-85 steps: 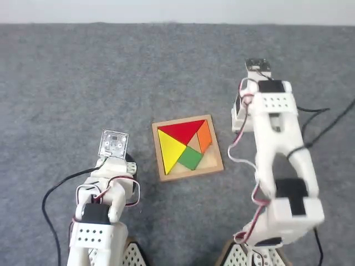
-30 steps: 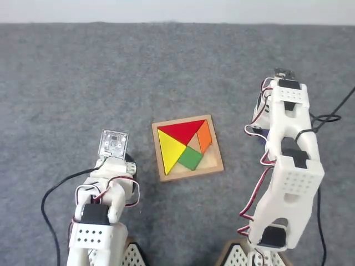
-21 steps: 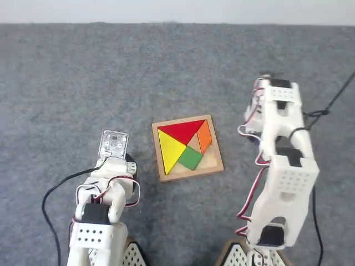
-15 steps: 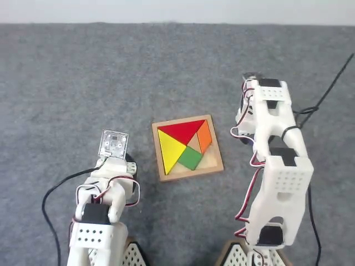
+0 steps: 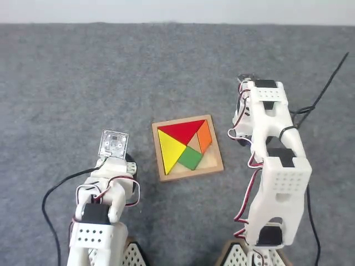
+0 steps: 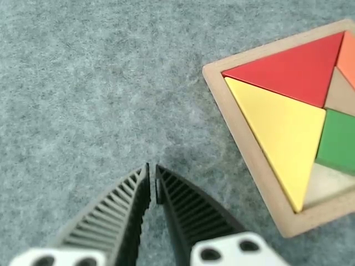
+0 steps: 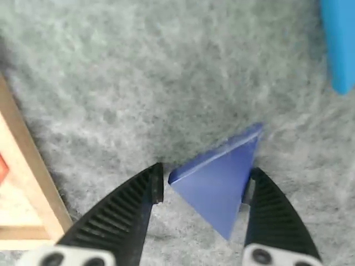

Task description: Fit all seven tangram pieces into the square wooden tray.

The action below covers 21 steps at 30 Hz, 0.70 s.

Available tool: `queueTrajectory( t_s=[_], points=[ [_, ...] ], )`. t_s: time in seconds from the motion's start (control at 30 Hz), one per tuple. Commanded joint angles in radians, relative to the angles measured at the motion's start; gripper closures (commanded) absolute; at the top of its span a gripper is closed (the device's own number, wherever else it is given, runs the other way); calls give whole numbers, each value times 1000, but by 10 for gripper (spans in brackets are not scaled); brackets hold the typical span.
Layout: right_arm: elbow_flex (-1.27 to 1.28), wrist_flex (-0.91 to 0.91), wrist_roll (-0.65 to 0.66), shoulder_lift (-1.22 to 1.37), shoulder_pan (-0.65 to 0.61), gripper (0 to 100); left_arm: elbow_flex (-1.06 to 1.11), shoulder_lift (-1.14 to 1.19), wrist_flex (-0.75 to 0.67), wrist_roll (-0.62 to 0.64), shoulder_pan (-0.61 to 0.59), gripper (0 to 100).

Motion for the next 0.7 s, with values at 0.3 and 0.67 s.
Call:
queueTrajectory(
  t_s=[0.3,0.67],
  points=[
    [12,15,21,-1,-42,901,-8,-12,2,5,-5,986],
    [147,1,118,-179,-137,902,-8,-12,2,5,-5,986]
  ],
)
